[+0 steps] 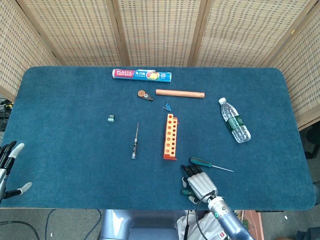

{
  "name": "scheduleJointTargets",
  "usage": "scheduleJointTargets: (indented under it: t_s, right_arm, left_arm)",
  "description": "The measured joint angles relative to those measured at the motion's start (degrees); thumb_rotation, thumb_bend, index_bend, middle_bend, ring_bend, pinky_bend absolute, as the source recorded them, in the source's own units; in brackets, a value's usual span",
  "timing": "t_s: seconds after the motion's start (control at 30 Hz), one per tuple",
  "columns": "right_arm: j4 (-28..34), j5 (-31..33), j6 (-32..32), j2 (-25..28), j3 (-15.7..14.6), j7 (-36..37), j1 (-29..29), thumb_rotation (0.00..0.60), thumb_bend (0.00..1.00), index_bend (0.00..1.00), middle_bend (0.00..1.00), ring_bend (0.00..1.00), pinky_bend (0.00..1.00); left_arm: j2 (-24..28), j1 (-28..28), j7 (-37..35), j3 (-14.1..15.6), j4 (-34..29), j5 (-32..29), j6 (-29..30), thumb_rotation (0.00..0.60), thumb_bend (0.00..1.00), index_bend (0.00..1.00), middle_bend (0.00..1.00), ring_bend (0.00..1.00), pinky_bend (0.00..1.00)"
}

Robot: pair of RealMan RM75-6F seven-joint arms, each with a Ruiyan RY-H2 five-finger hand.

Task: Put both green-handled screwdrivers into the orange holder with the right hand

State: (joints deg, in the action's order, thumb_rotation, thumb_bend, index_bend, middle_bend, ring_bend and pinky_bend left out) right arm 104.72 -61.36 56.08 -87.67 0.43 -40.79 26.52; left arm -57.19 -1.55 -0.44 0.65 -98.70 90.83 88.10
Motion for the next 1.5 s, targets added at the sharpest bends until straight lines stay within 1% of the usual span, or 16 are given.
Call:
scheduleJointTargets:
  t_s: [0.13, 0.23, 0.43, 0.6, 0.77, 0.97, 1.17, 1.33, 1.5]
  right_arm:
    - [-0.4, 0.4, 0.2, 0.0, -0.6, 0.5, 0.2, 0.600, 0.26, 0.47, 0.00, 0.00, 0.00]
    - [-0.8, -0.1, 0.2, -0.2, -1.1, 1.5, 0.3, 0.600, 0.29, 0.50, 0.00, 0.00, 0.00]
    - [-2.3, -2.2, 0.5, -0.9, -2.0, 3.9, 0.3, 0.600, 0.33, 0.54, 0.00, 0.00, 0.00]
    - [-2.7, -4.0, 1.1, -1.0, -2.7, 5.6, 0.2, 0.600, 0.34, 0.56, 0.00, 0.00, 0.00]
    - [-1.8, -5.8, 1.6, -0.4, -2.9, 7.6, 0.1, 0.600, 0.35, 0.57, 0.00, 0.00, 0.00]
    - [1.7, -9.7, 2.9, 1.7, -3.0, 10.7, 0.0, 0.600, 0.40, 0.58, 0.00, 0.00, 0.00]
    - [5.8, -11.6, 3.9, 4.1, -1.7, 13.1, 0.3, 0.600, 0.40, 0.58, 0.00, 0.00, 0.00]
    - [9.6, -11.3, 4.5, 6.1, 0.6, 14.6, 1.0, 0.600, 0.41, 0.59, 0.00, 0.00, 0.00]
    - [13.6, -9.4, 4.7, 8.5, 3.4, 16.2, 2.0, 0.600, 0.42, 0.60, 0.00, 0.00, 0.00]
  left_arm:
    - [-0.1, 0.0, 0.1, 0.0, 0.0, 0.0, 0.0, 0.600, 0.00, 0.00, 0.00, 0.00, 0.00]
    - [-0.1, 0.0, 0.2, 0.0, -0.1, 0.0, -0.1, 0.600, 0.00, 0.00, 0.00, 0.00, 0.00]
    - [-0.2, -0.1, 0.4, 0.0, -0.1, -0.1, -0.2, 0.600, 0.00, 0.00, 0.00, 0.00, 0.00]
    - [-0.2, -0.1, 0.5, 0.0, 0.0, -0.1, -0.2, 0.600, 0.00, 0.00, 0.00, 0.00, 0.00]
    - [-0.2, -0.1, 0.6, 0.0, -0.1, -0.1, -0.2, 0.600, 0.00, 0.00, 0.00, 0.00, 0.00]
    - [-0.3, -0.1, 0.8, 0.2, -0.1, 0.1, -0.3, 0.600, 0.00, 0.00, 0.00, 0.00, 0.00]
    - [-0.1, 0.0, 0.5, 0.2, -0.2, 0.1, -0.2, 0.600, 0.00, 0.00, 0.00, 0.00, 0.00]
    - [0.0, -0.2, 0.1, 0.1, -0.2, -0.1, -0.4, 0.600, 0.00, 0.00, 0.00, 0.00, 0.00]
    - [0.2, -0.3, -0.4, 0.1, -0.2, -0.3, -0.6, 0.600, 0.00, 0.00, 0.00, 0.00, 0.00]
